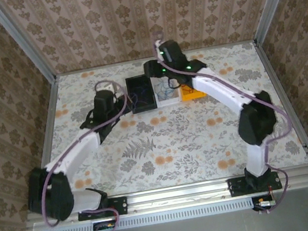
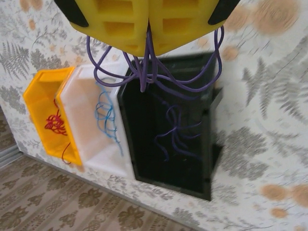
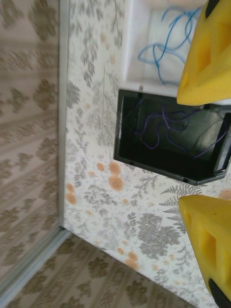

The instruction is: Untangle the cables

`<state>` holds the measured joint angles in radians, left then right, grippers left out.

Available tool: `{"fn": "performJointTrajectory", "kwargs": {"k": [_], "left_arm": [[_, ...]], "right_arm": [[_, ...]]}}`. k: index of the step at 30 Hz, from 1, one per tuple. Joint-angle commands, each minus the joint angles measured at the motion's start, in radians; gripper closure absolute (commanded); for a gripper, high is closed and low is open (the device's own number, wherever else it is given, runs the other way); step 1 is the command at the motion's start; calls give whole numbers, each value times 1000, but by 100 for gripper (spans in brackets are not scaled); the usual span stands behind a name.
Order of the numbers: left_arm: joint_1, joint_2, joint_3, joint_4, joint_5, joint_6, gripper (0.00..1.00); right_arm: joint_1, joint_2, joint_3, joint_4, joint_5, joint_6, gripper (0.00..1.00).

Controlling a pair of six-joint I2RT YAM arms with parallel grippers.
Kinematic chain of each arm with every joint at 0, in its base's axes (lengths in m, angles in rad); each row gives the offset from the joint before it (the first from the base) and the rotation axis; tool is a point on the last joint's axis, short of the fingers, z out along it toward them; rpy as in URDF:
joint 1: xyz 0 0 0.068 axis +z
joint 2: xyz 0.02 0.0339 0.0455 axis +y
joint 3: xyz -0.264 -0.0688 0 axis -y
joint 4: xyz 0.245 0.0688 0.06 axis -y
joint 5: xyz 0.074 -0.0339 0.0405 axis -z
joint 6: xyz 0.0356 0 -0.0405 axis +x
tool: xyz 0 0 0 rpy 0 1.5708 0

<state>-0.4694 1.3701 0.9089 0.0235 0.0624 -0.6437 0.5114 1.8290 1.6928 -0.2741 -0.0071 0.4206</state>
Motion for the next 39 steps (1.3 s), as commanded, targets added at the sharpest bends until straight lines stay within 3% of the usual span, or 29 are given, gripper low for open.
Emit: {"fn": "performJointTrajectory", "kwargs": {"k": [1, 8, 15, 16, 18, 19, 24, 29, 31, 34, 37, 39], "left_arm": [[6, 140, 113, 49, 52, 29, 100], [8, 420, 293, 163, 158, 24, 100], [37, 516, 385, 105, 27, 49, 100], [37, 520, 394, 94, 4, 53, 90], [35, 522, 409, 81, -23, 55, 51], [34, 520, 412, 79, -22, 56, 40], [4, 483, 413, 80, -12, 85, 22], [-18, 329, 261, 148, -79, 60, 20], [-6, 205, 136, 183, -148, 60, 19], [42, -13, -30, 95, -308, 106, 16], [110, -240, -157, -71, -479, 178, 10], [186, -363, -218, -185, -564, 221, 0]], "right_arm": [[-54, -148, -188, 83, 71, 31, 46], [-89, -362, -406, 19, 125, -22, 46], [-106, -500, -541, -22, 142, -19, 45], [-112, -511, -551, -25, 143, -16, 45], [-130, -534, -572, -29, 144, -6, 45], [-140, -544, -581, -30, 150, -2, 45], [-200, -584, -612, -14, 163, 1, 44], [-259, -613, -671, 6, 240, -42, 43], [-287, -640, -734, 42, 319, -66, 41], [-344, -689, -868, 151, 372, -147, 35], [-380, -726, -1016, 303, 427, -203, 21], [-397, -715, -1129, 481, 426, -261, 5]]}}
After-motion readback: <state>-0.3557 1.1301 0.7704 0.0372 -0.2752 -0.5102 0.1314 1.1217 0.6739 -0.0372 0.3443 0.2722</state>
